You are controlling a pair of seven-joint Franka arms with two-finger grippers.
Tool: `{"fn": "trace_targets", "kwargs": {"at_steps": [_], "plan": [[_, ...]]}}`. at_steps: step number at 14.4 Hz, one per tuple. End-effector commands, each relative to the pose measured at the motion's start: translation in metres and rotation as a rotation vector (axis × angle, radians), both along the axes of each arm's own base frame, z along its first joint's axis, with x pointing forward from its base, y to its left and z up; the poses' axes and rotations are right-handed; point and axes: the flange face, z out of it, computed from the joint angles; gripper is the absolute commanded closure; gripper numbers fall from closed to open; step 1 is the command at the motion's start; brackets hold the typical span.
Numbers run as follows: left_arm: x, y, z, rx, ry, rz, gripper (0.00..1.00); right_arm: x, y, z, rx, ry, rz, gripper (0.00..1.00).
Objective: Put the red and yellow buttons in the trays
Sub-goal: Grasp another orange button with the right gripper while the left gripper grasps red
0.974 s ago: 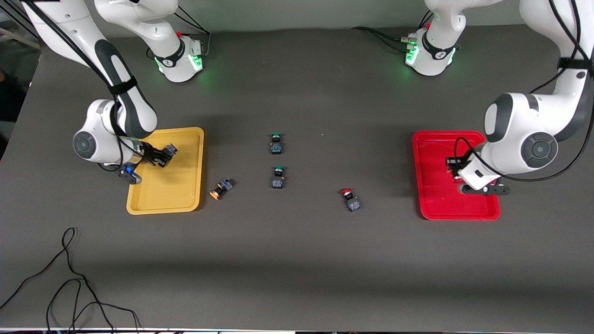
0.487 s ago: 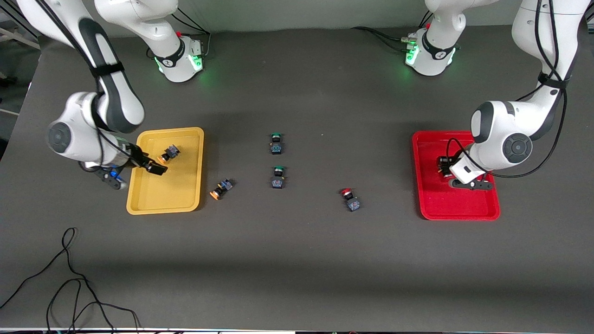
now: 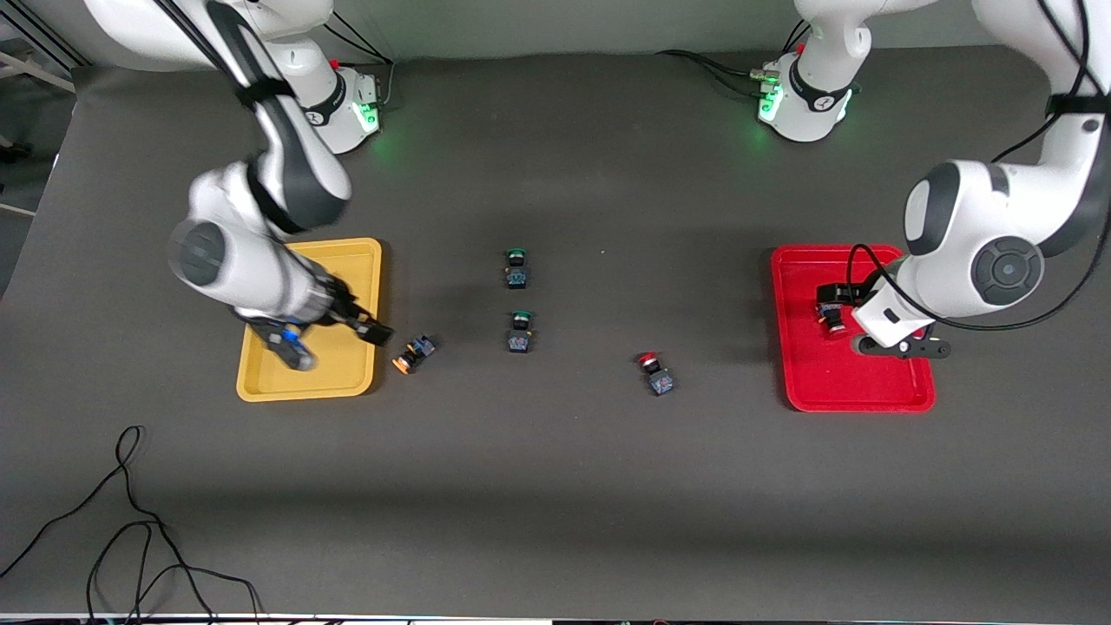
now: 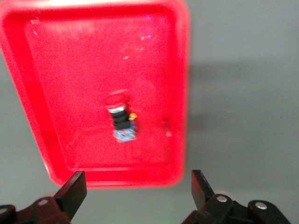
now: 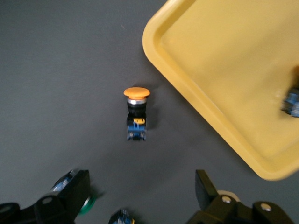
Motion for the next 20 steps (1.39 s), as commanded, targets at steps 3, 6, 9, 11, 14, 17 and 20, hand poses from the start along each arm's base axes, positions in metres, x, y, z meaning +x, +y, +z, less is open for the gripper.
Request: {"fn": "trace_targets", "kwargs": {"at_steps": [3, 6, 9, 11, 14, 17, 20], "plan": [[0.053, -0.132, 0.051, -0.003, -0.043, 0.123, 0.0, 0.018, -0.005, -0.087, -0.048, 0.023, -0.018, 0.0], [0.067, -0.181, 0.002, -0.012, -0.06, 0.162, 0.0, 0.018, -0.002, -0.103, -0.038, 0.019, -0.028, 0.0], [0.067, -0.227, -0.054, -0.031, -0.113, 0.232, 0.0, 0.015, 0.008, -0.112, -0.03, 0.017, -0.04, 0.0], [0.062, -0.241, -0.093, -0.045, -0.131, 0.255, 0.01, 0.012, 0.017, -0.122, -0.022, 0.006, -0.042, 0.0], [0.051, -0.244, -0.131, -0.065, -0.152, 0.256, 0.02, 0.008, 0.016, -0.127, -0.022, 0.001, -0.042, 0.54], [0.039, -0.252, -0.166, -0.083, -0.174, 0.264, 0.02, 0.011, 0.016, -0.115, -0.019, -0.008, -0.041, 1.0], [0.034, -0.254, -0.188, -0.072, -0.191, 0.237, 0.07, 0.015, 0.011, -0.073, -0.026, 0.003, -0.032, 1.0]]}}
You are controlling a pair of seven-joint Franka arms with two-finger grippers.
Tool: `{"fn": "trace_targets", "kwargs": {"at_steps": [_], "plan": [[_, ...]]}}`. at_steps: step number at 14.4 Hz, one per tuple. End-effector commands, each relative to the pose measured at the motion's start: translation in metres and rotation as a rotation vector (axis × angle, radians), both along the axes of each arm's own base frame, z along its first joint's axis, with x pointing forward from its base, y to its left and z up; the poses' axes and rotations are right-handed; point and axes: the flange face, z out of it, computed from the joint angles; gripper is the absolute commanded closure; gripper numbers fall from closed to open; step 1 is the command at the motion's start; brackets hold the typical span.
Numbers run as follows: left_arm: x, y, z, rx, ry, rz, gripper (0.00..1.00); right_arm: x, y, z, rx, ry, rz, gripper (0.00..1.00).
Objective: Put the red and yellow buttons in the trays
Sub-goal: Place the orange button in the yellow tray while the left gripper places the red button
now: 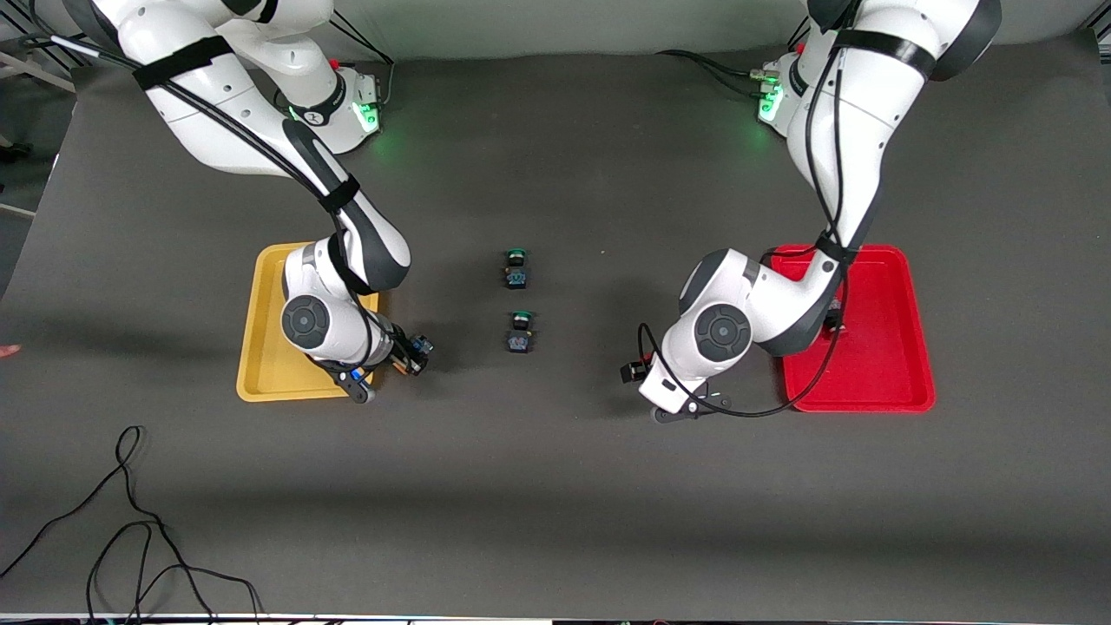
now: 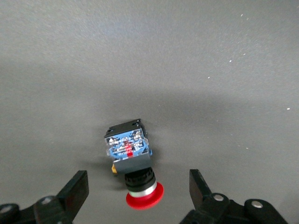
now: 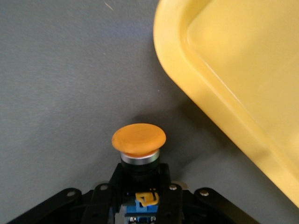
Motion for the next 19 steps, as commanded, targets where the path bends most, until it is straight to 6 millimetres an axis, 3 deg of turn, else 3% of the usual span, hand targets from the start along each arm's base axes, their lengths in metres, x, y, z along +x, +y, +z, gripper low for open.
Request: {"fn": "trace_targets", "kwargs": {"at_steps": [1, 2, 3, 5, 7, 8, 11, 13, 15, 17, 19], "plan": [[-0.006, -0.002, -0.013, 0.028, -0.037, -0.001, 0.08, 0.003, -0.003, 0.064, -0.01, -0.005, -0.008, 1.0], [-0.007, -0.002, -0.016, 0.026, -0.038, -0.001, 0.13, 0.005, -0.007, 0.091, -0.015, -0.002, -0.005, 1.0], [-0.007, -0.002, -0.016, 0.029, -0.04, -0.004, 0.29, 0.009, -0.013, 0.117, -0.019, 0.01, -0.004, 1.0], [-0.007, -0.002, -0.016, 0.03, -0.038, 0.0, 1.0, 0.01, -0.024, 0.169, -0.021, 0.018, 0.03, 1.0], [-0.007, -0.002, -0.015, 0.034, -0.033, 0.014, 1.0, 0.01, -0.052, 0.207, -0.022, -0.013, 0.058, 1.0], [-0.007, -0.001, -0.013, 0.036, -0.031, 0.014, 1.0, 0.01, -0.065, 0.217, -0.02, -0.02, 0.087, 1.0], [-0.003, 0.005, 0.001, 0.048, -0.025, 0.019, 1.0, 0.014, -0.112, 0.207, 0.016, -0.004, 0.14, 1.0], [-0.002, 0.011, 0.037, 0.081, 0.002, 0.012, 1.0, 0.014, -0.143, 0.179, 0.055, 0.013, 0.139, 1.0], [-0.004, 0.034, 0.084, 0.132, 0.052, 0.003, 1.0, 0.011, -0.158, 0.152, 0.05, 0.007, 0.151, 1.0], [-0.009, 0.067, 0.136, 0.168, 0.106, -0.034, 1.0, 0.006, -0.16, 0.134, 0.043, 0.004, 0.143, 1.0], [-0.017, 0.111, 0.173, 0.188, 0.148, -0.072, 1.0, 0.005, -0.161, 0.115, 0.036, 0.002, 0.14, 1.0]]}}
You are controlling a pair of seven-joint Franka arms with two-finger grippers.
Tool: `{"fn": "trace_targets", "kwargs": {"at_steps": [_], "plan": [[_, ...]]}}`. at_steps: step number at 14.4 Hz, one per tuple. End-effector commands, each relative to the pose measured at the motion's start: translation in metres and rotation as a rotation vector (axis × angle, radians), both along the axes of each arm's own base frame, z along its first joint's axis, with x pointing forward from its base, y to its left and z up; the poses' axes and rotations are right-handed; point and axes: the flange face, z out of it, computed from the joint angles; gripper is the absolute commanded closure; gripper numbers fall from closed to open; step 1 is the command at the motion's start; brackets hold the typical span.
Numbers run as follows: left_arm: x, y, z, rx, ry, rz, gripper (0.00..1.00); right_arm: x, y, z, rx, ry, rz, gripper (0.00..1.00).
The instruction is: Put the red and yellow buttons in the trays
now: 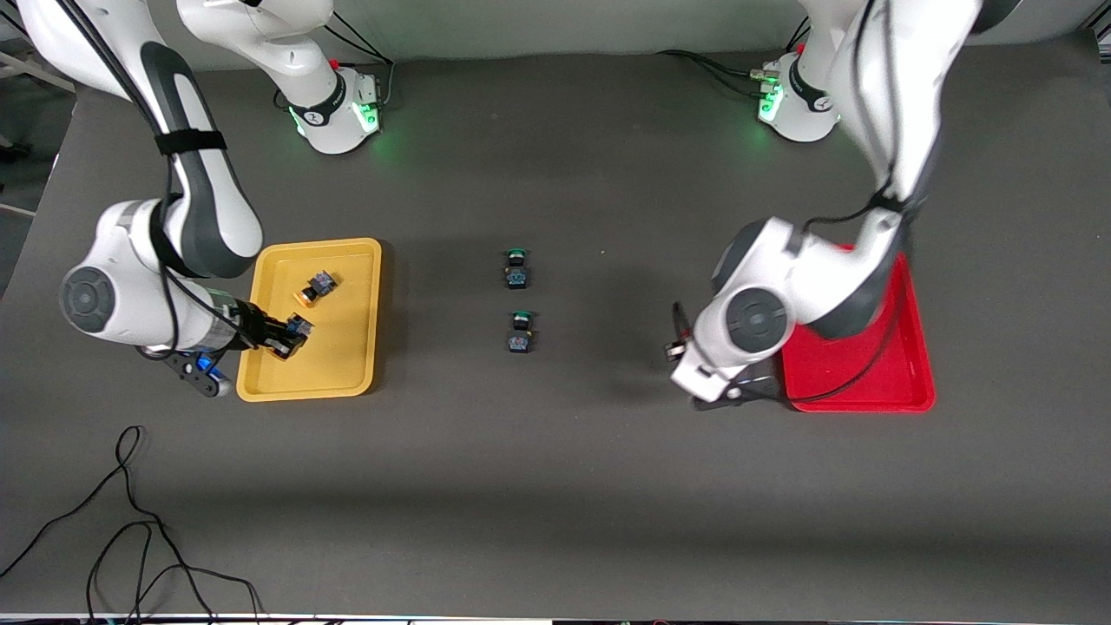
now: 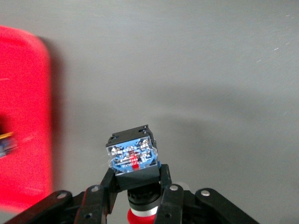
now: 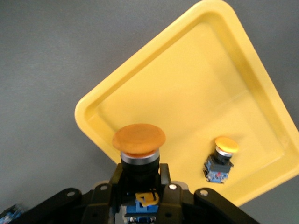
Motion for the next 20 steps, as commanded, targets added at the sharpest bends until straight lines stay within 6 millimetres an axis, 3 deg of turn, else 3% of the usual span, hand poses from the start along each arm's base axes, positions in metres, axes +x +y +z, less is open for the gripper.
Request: {"fn": "trace_targets", "kwargs": {"at_steps": [1, 4, 6, 8, 9, 10, 11, 13, 14, 16, 17, 18, 19, 20], "plan": [[-0.023, 0.065, 0.048, 0.022, 0.043, -0.071, 1.0, -0.003, 0.001, -0.028, 0.01, -0.012, 0.005, 1.0], [-0.046, 0.159, 0.055, 0.001, 0.063, -0.152, 1.0, -0.005, -0.003, -0.07, -0.003, -0.001, 0.017, 1.0], [-0.061, 0.211, 0.034, -0.011, 0.044, -0.215, 1.0, -0.007, -0.005, -0.09, -0.012, -0.012, 0.016, 1.0], [-0.07, 0.255, -0.009, -0.004, 0.001, -0.252, 1.0, -0.011, -0.007, -0.104, -0.021, -0.027, 0.012, 0.87], [-0.072, 0.267, -0.037, -0.009, -0.017, -0.262, 1.0, -0.012, -0.01, -0.105, -0.022, -0.031, 0.005, 0.55], [-0.071, 0.274, -0.063, -0.015, -0.03, -0.272, 1.0, -0.011, -0.014, -0.102, -0.021, -0.036, -0.002, 0.01], [-0.069, 0.283, -0.084, -0.013, -0.028, -0.279, 1.0, -0.008, -0.018, -0.093, -0.02, -0.046, -0.013, 0.0], [-0.068, 0.295, -0.105, -0.007, -0.034, -0.288, 1.0, -0.002, -0.022, -0.058, -0.006, -0.064, -0.021, 0.0], [-0.071, 0.295, -0.11, -0.009, -0.028, -0.292, 1.0, 0.003, -0.022, -0.027, 0.006, -0.078, -0.014, 0.0], [-0.072, 0.295, -0.118, -0.016, -0.028, -0.292, 1.0, 0.006, -0.021, 0.056, 0.026, -0.121, 0.01, 0.0], [-0.072, 0.295, -0.122, -0.019, -0.022, -0.292, 0.76, 0.002, -0.019, 0.103, 0.04, -0.16, 0.041, 0.0], [-0.072, 0.295, -0.121, -0.018, -0.024, -0.29, 0.12, -0.004, -0.018, 0.144, 0.055, -0.207, 0.101, 0.0], [-0.071, 0.295, -0.115, -0.014, -0.021, -0.292, 0.0, -0.011, -0.02, 0.181, 0.065, -0.253, 0.168, 0.0], [-0.071, 0.296, -0.106, -0.005, -0.021, -0.29, 0.0, -0.021, -0.022, 0.214, 0.075, -0.278, 0.241, 0.0]]}}
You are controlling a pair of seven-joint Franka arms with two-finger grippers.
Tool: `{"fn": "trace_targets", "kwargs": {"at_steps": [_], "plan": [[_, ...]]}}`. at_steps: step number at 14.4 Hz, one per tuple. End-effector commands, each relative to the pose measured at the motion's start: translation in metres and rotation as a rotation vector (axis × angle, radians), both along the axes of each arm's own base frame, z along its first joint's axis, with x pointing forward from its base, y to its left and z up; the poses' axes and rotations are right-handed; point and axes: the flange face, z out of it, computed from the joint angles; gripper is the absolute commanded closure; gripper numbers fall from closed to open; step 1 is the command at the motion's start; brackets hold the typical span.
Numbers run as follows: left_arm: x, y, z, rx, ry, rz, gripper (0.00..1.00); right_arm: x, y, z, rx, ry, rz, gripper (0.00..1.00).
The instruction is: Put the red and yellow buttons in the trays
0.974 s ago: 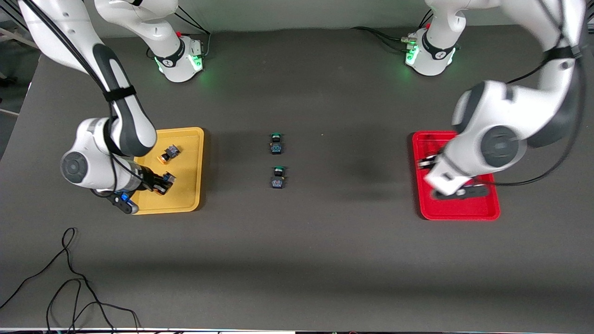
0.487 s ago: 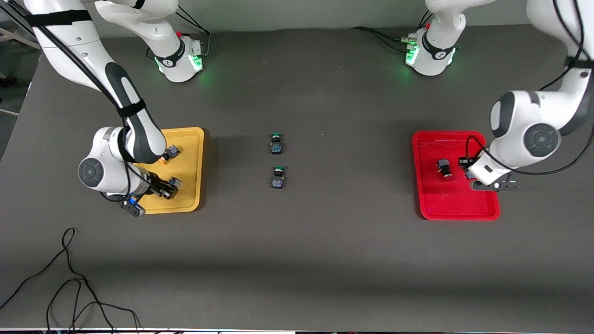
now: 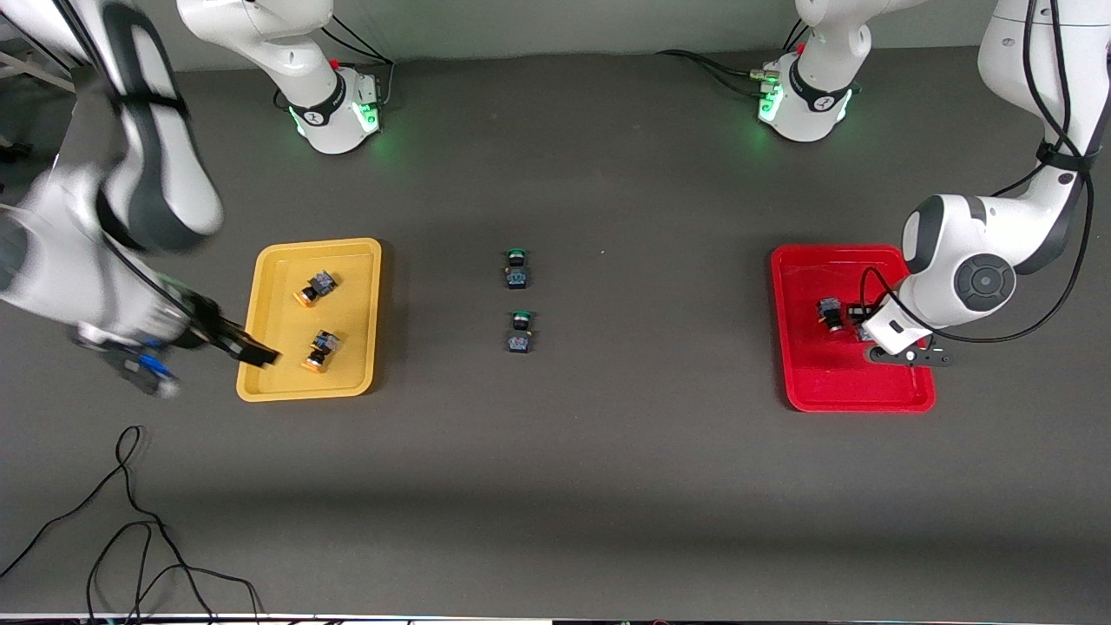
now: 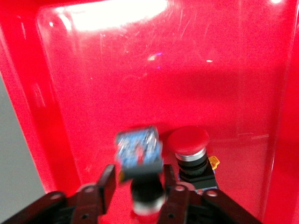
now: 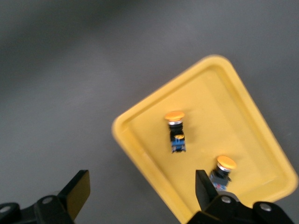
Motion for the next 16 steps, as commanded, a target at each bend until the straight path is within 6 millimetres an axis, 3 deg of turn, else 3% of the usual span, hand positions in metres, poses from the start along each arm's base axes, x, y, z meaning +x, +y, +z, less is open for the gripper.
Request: {"fn": "trace_targets", "kwargs": {"at_steps": [1, 3, 5, 7, 10, 13, 16], "plan": [[0.0, 0.002, 0.032, 0.031, 0.0, -0.019, 0.0, -0.036, -0.008, 0.092, 0.012, -0.095, 0.185, 0.0], [0.008, -0.004, 0.081, 0.062, 0.008, -0.013, 0.0, -0.051, -0.015, 0.138, -0.089, -0.139, 0.334, 0.0], [0.022, -0.038, 0.145, 0.08, 0.021, -0.026, 0.0, -0.058, -0.018, 0.165, -0.105, -0.098, 0.384, 0.0], [0.029, -0.059, 0.203, 0.045, 0.016, -0.006, 0.0, -0.064, -0.021, 0.168, -0.102, -0.049, 0.405, 0.0], [0.019, -0.077, 0.273, 0.051, -0.059, -0.018, 0.0, -0.062, -0.024, 0.174, -0.105, -0.058, 0.437, 0.0], [0.01, -0.078, 0.314, 0.01, -0.098, 0.013, 0.0, -0.062, -0.025, 0.179, -0.109, -0.068, 0.484, 0.0], [-0.003, -0.073, 0.337, 0.003, -0.138, 0.026, 0.0, -0.062, -0.026, 0.179, -0.111, -0.068, 0.483, 0.0]]}}
